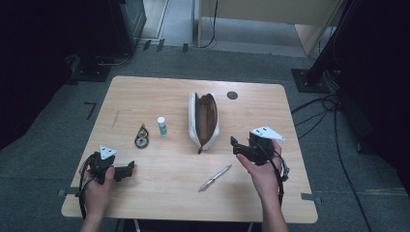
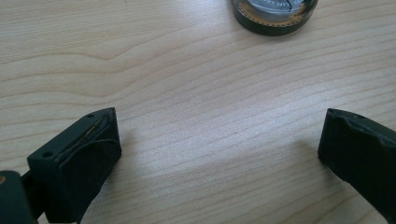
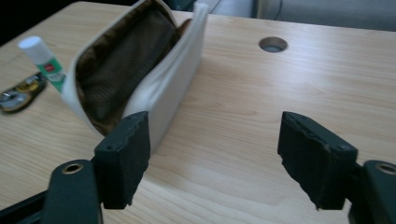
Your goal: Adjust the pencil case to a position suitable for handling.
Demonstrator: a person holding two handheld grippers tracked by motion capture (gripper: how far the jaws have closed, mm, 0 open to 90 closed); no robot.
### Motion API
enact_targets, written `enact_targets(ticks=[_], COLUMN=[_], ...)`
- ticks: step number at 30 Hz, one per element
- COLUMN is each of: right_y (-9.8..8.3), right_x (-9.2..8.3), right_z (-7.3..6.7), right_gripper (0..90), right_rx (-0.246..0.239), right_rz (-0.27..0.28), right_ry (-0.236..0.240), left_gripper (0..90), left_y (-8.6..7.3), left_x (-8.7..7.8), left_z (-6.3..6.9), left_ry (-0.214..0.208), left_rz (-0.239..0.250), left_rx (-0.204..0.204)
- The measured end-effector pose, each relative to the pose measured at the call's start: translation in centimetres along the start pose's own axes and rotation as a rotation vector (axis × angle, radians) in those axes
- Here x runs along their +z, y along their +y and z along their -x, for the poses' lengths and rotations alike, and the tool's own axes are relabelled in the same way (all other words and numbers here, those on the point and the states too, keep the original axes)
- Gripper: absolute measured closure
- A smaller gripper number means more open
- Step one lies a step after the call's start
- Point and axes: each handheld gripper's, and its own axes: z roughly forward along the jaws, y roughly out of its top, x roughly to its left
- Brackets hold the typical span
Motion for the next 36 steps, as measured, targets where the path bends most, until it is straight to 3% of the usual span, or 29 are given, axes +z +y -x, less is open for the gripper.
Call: enact_targets(ticks=[5,9,21,32,36], right_y=[0.8,1.3,1.5,1.4,1.0], right_x=[1.3,2.3,5.4,8.6,9.6], right_z=[-1.1,-2.0,-3.4,-4.3,-4.6], right_gripper=[34.6,37.0,40.6,43.0,44.4], right_rx=[-0.003,-0.018,-0.025,0.009,0.006], right_rz=[-0.009,-0.015,-0.056,-0.107,-0.131], right_ry=[0.061,0.079,0.064,0.051,0.022], left_gripper=[0.0,0.0,0.0,0.0,0.0], left_y=[0.0,0.0,0.0,0.0,0.0], left_x=[0.0,0.0,0.0,0.0,0.0], left_z=[0.0,0.0,0.0,0.0,0.0], left_ry=[0.000,0.000,0.000,0.000,0.000], left_rz=[0.000,0.002,0.001,0.000,0.000], left_rx=[0.000,-0.002,-0.001,0.000,0.000])
